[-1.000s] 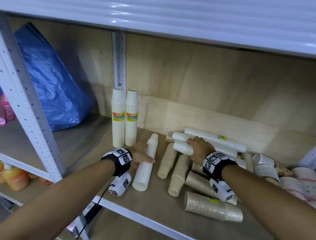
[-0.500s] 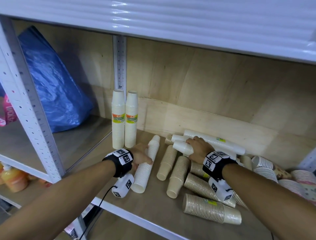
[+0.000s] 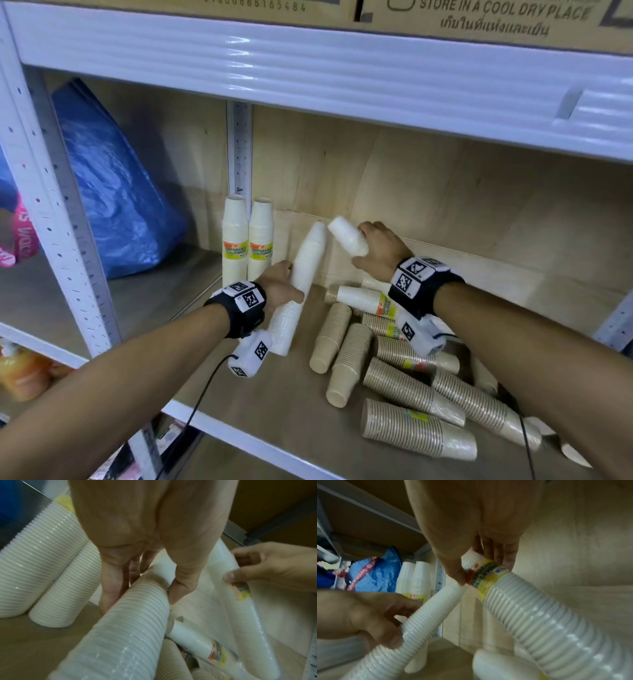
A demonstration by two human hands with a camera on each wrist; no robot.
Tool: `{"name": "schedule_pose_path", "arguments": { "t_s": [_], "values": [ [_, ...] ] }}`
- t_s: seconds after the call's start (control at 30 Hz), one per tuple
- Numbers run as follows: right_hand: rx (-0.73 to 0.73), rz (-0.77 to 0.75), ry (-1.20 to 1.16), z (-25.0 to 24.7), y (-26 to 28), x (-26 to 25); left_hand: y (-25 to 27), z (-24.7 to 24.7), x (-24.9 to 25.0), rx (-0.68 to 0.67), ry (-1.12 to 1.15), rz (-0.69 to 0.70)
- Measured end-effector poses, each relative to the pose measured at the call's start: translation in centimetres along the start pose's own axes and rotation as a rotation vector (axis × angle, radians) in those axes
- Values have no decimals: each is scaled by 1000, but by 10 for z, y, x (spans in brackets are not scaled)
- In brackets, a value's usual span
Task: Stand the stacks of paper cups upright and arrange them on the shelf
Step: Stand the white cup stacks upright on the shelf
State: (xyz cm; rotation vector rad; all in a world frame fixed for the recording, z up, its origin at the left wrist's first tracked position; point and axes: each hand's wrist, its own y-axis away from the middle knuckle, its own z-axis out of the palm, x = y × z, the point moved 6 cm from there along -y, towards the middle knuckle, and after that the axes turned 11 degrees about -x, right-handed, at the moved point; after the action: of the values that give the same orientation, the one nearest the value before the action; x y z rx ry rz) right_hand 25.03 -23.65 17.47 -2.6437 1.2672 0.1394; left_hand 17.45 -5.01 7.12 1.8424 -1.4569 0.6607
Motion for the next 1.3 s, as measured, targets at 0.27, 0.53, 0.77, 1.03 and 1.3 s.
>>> {"name": "schedule_pose_path", "arguments": {
  "t_s": [0.27,0.53,0.77,1.03,1.3],
  "values": [
    [181,-95,-263,-42,-13,-55,5,-25,13,126,71,106],
    [180,64,-480,-19,-18,-59,8,-28,11,216,122,129],
    [147,130,-679,14,-14,-55,5,-18,1,224,118,111],
    [39,135,-697,44,-9,-49,3,-8,-16,177,81,88],
    [-7,108,-697,39,-11,-49,6,-13,-10,141,100,146]
  ]
}}
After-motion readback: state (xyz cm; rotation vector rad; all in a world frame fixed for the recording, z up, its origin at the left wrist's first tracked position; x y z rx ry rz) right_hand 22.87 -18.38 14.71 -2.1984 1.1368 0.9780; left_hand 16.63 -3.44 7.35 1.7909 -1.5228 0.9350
